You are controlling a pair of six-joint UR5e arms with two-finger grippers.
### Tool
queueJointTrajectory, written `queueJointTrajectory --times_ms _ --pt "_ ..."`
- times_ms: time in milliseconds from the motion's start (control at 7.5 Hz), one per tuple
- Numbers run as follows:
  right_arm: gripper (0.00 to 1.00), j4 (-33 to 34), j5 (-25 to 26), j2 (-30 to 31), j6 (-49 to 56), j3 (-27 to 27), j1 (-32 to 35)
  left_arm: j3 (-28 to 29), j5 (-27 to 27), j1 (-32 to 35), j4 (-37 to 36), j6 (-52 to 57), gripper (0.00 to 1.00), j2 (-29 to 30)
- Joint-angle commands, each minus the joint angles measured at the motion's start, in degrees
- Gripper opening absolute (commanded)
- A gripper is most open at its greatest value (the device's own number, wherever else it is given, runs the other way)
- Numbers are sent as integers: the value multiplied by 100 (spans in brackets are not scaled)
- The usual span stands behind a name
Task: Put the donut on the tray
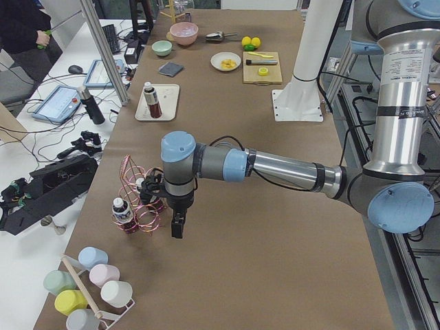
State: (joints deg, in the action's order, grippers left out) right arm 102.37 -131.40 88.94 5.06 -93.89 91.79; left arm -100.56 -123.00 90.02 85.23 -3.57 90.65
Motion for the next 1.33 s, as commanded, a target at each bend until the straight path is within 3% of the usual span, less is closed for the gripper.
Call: queueJointTrajectory --times_ms 0,933,1200 --pt "100 -6 0 9 3 3 -4 18 -5 -2 3 -3 98 6" --pt "100 2 -44 18 4 -68 40 2 -92 -2 -6 -21 98 -82" --pt "100 -6 -44 27 4 -68 101 45 -758 -2 20 -3 98 -82"
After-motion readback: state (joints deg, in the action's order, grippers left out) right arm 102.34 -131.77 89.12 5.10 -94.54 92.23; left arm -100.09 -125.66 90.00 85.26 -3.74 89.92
